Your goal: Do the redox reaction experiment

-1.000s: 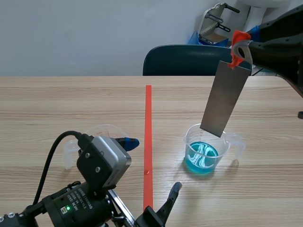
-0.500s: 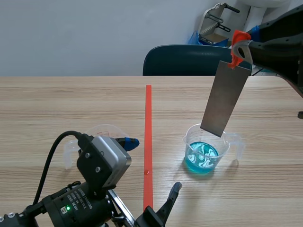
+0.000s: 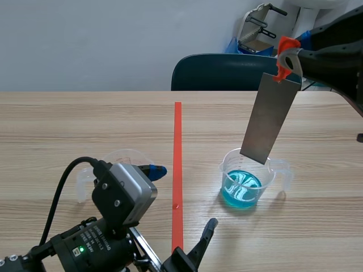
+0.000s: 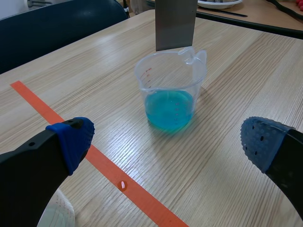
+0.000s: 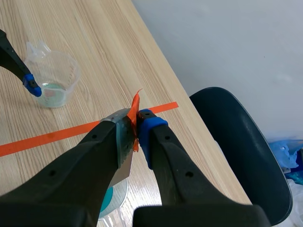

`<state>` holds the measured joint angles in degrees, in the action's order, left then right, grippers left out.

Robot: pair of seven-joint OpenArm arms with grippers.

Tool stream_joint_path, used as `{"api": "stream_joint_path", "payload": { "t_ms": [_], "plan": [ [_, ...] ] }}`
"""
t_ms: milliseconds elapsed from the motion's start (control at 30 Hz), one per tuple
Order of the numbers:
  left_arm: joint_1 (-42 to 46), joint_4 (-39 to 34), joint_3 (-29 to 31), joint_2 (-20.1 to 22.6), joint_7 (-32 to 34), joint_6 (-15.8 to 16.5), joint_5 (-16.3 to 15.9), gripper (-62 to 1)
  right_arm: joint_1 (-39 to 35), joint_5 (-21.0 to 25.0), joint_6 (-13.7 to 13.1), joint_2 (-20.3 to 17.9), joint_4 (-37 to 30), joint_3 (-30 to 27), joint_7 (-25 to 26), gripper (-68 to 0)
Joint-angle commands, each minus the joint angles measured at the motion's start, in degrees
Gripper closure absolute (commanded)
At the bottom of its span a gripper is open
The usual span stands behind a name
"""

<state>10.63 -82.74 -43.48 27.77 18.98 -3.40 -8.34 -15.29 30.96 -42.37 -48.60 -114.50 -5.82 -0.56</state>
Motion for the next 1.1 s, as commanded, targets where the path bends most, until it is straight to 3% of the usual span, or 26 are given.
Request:
{"api": "stream_joint_path", "payload": {
  "t_ms": [0, 300, 367, 400, 500, 733, 1067],
  "plan": [
    [-0.2, -1.0, 0.1, -0.8, 0.9, -0.1, 0.0, -62.3, 0.0, 0.8, -0.4, -0.6, -0.3, -0.8, 0.4, -0.8],
    [-0.6, -1.0, 0.1, -1.4, 1.0, 0.2, 0.1, -62.3, 0.0, 0.7, -0.4, -0.4, -0.3, -0.8, 0.4, -0.8],
    [-1.5, -1.0, 0.1, -1.8, 0.9, 1.5, 0.1, -62.3, 0.0, 0.7, -0.4, -0.3, -0.3, -0.8, 0.4, -0.8],
    [-2.1, -0.9, 0.1, -2.1, 0.9, 1.6, 0.1, -59.3, 0.0, 0.7, -0.4, -0.3, -0.3, -0.8, 0.4, -0.8],
    [-4.2, -0.4, -0.1, -3.7, 0.2, 1.6, 0.0, -37.9, 0.0, 0.7, -0.4, -0.3, -0.3, -0.8, 0.4, -0.8],
    [-12.0, 6.4, -0.3, -10.3, -2.5, 1.8, 0.0, -4.1, 0.0, 0.7, -0.4, -0.3, -0.3, -0.8, 0.4, -0.8],
    [-21.3, 21.2, -0.3, -19.1, -1.2, 6.8, -0.8, -3.6, 0.0, 0.7, -0.4, -0.3, -0.3, -0.8, 0.4, -0.8]
  ]
}}
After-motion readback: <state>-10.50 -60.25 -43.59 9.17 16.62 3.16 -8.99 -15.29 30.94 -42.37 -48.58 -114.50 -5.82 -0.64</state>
